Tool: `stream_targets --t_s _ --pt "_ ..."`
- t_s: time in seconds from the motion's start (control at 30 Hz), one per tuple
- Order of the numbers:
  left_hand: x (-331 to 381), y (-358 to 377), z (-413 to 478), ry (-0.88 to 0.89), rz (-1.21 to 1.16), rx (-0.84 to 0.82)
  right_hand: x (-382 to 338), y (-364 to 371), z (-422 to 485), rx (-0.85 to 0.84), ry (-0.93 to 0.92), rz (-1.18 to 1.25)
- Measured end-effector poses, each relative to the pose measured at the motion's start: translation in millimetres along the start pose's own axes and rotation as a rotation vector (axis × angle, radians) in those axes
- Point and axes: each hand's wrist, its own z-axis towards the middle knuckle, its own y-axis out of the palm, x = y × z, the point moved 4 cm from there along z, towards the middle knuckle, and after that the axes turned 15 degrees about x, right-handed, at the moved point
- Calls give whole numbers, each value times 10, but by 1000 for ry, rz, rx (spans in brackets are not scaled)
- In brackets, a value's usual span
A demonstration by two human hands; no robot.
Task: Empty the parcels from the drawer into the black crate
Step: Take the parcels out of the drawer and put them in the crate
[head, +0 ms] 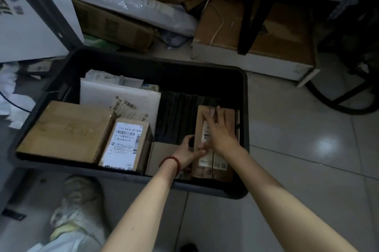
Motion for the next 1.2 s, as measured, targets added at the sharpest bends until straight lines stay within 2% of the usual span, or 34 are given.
stream_targets --t_s 0.13,0.23,0.4,0.5,0.6,0.7,0.9,1.2 --pt "0 -38 22 30 70 5 7 6 57 -1 -31 -45" --pt "16 -64 12 83 161 20 29 -26 77 -64 -52 -142" --pt "-86 -67 -28 152 579 0 94 -53 34 -141 -76 -215" --pt "-97 -79 -29 162 680 -36 74 -29 19 -181 -81 -227" --pt "-105 -119 6 106 662 -63 49 -5 6 -233 -60 -202" --pt "-86 -242 126 149 617 -2 62 21 -8 -266 -37 -143" --pt "-79 -207 196 165 792 2 37 167 -21 -367 17 108" --pt "-78 -154 161 140 721 -78 -7 226 -74 -371 18 80"
